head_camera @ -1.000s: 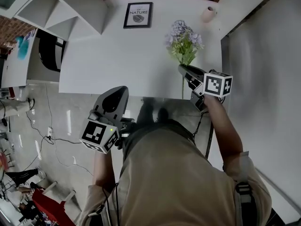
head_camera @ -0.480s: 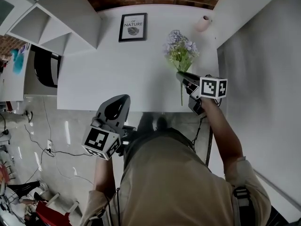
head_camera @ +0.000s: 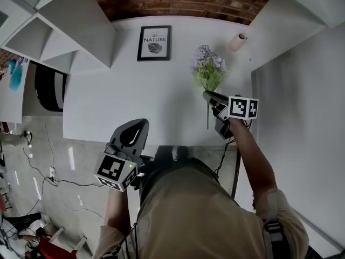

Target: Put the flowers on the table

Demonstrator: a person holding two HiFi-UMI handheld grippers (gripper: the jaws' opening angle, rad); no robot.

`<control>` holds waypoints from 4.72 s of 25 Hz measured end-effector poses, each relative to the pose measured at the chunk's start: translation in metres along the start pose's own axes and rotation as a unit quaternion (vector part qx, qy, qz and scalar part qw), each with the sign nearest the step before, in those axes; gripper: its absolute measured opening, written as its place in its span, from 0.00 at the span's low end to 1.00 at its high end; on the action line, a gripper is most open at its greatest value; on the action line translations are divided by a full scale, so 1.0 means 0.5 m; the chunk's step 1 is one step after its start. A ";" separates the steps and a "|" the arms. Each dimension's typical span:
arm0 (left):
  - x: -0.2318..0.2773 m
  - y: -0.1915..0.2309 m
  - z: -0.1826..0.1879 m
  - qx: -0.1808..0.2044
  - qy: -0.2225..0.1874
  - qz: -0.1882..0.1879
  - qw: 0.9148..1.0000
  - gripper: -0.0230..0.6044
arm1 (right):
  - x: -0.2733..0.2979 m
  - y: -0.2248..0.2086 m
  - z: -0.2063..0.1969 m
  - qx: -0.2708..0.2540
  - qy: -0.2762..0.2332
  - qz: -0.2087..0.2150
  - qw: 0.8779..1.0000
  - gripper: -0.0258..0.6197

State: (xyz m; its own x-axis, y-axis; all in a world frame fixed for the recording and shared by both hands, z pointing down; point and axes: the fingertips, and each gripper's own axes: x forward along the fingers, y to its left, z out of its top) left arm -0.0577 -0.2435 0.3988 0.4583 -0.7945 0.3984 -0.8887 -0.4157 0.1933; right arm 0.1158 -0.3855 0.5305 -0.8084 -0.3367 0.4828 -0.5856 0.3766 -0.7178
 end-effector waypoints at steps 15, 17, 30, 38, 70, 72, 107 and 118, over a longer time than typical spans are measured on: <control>0.054 0.079 0.009 -0.003 0.015 -0.007 1.000 0.05 | 0.077 -0.055 0.046 0.021 0.012 -0.032 0.999 0.11; 0.061 0.085 0.004 -0.004 0.018 -0.009 1.000 0.05 | 0.084 -0.058 0.047 0.025 0.016 -0.035 0.999 0.11; 0.089 0.117 -0.012 -0.006 0.026 -0.020 0.999 0.05 | 0.131 -0.087 0.070 0.028 0.029 -0.062 0.997 0.11; 0.104 0.143 -0.012 0.001 0.027 -0.028 0.999 0.05 | 0.161 -0.102 0.097 0.024 0.027 -0.082 0.996 0.11; 0.134 0.210 -0.030 -0.010 0.041 -0.037 0.998 0.05 | 0.253 -0.181 0.200 0.016 0.005 -0.148 0.989 0.11; 0.136 0.213 -0.031 -0.010 0.042 -0.038 0.998 0.05 | 0.257 -0.185 0.204 0.017 0.004 -0.150 0.988 0.11; 0.141 0.205 -0.067 -0.011 0.059 -0.036 0.998 0.05 | 0.306 -0.178 0.230 -0.018 0.030 -0.101 0.994 0.24; 0.144 0.200 -0.058 -0.008 0.056 -0.037 0.998 0.05 | 0.300 -0.135 0.213 -0.067 0.038 -0.057 0.995 0.39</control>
State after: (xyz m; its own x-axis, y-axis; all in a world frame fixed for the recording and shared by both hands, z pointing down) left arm -0.1137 -0.3295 0.4729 0.5196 -0.7073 0.4793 -0.8528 -0.4638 0.2402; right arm 0.0406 -0.5535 0.5978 -0.7352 -0.3187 0.5982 -0.6726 0.4523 -0.5856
